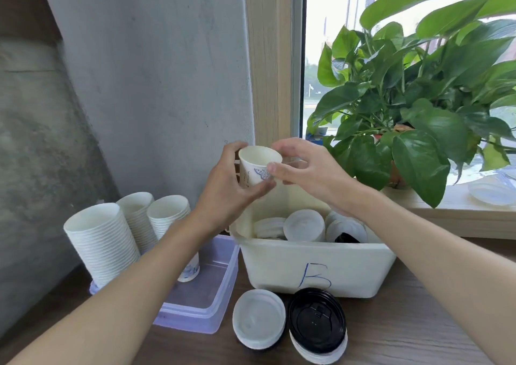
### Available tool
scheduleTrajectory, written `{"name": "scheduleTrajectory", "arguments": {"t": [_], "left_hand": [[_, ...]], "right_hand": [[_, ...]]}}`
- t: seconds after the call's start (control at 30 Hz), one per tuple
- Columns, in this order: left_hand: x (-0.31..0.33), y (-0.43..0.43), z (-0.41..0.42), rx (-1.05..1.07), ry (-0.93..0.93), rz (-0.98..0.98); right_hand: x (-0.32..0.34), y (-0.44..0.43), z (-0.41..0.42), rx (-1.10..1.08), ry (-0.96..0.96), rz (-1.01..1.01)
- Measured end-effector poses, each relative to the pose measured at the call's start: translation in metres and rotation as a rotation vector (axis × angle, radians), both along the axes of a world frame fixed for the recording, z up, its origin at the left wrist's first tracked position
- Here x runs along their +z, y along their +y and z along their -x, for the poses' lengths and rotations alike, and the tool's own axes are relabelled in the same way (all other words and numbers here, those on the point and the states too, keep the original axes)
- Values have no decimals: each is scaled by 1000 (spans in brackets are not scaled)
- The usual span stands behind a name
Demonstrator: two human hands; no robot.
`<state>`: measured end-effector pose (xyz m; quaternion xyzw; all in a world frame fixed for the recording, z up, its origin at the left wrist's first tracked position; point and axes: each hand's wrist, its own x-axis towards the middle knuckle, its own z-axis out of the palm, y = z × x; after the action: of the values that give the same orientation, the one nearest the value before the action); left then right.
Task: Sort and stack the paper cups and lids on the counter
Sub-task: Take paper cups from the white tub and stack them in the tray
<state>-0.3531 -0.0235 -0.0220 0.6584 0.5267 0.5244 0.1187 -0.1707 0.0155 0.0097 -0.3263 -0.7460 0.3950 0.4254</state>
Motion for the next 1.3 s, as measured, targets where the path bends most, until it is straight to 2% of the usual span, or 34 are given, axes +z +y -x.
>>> {"name": "scheduleTrajectory", "arguments": {"t": [0.13,0.27,0.57,0.8,0.97,1.1,1.3], "left_hand": [[15,-29,28,39,-9,10],[25,-59,65,128,61,34],[36,-104,133,252,224,82],[25,-104,144,276,366,92],[20,-106,145,343,448,128],[17,-105,144,338,515,149],[11,-105,142,351,719,129]], "right_hand": [[10,-16,38,51,40,-14],[17,-34,77,124,73,-28],[21,-51,146,66,88,-108],[3,-42,157,71,-93,-111],[-4,-36,158,23,-143,-174],[-12,-32,159,42,-311,-182],[-29,-32,157,107,-497,-227]]}}
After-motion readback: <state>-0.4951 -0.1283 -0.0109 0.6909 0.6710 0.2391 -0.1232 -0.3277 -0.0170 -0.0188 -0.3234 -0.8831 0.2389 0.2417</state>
